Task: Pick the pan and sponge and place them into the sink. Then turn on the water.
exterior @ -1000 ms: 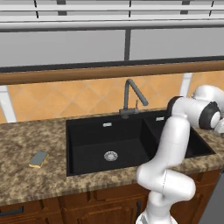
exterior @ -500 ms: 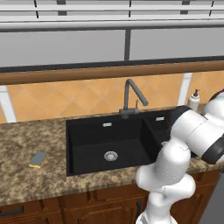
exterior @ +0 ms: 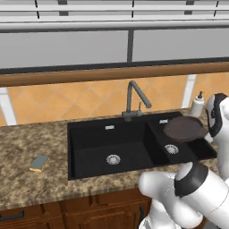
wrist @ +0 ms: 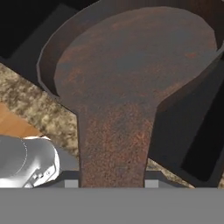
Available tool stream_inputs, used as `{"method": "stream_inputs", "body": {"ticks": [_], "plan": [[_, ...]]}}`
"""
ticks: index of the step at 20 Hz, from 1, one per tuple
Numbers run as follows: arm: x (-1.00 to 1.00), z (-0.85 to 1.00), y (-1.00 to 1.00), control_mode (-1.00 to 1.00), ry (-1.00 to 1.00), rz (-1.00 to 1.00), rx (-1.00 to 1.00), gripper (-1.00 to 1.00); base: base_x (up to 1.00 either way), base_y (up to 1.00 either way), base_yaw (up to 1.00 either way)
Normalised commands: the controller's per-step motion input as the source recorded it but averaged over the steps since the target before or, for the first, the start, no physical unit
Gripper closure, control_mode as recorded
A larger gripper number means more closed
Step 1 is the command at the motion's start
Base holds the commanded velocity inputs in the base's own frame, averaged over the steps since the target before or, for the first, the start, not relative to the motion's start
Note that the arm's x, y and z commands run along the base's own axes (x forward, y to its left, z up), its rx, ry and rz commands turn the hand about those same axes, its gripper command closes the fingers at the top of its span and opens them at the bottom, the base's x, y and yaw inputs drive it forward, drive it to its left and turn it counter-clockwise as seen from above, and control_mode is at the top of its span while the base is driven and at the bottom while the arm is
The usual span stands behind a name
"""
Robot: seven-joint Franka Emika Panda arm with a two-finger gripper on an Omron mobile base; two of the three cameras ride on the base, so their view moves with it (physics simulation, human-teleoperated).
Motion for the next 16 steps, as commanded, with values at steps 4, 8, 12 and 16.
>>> {"method": "stream_inputs", "body": {"ticks": [4, 8, 12, 16], "plan": [[0.00, 0.10, 1.00, -1.00, 0.00, 0.30, 0.00, 1.00, 0.00, 0.00, 0.00], [0.02, 0.05, 1.00, -1.00, 0.00, 0.22, 0.00, 1.00, 0.00, 0.00, 0.00], [0.13, 0.01, 1.00, -1.00, 0.01, 0.18, 0.00, 1.00, 0.00, 0.00, 0.00], [0.02, 0.00, 1.00, -1.00, 0.01, 0.11, 0.00, 1.00, 0.00, 0.00, 0.00]]}}
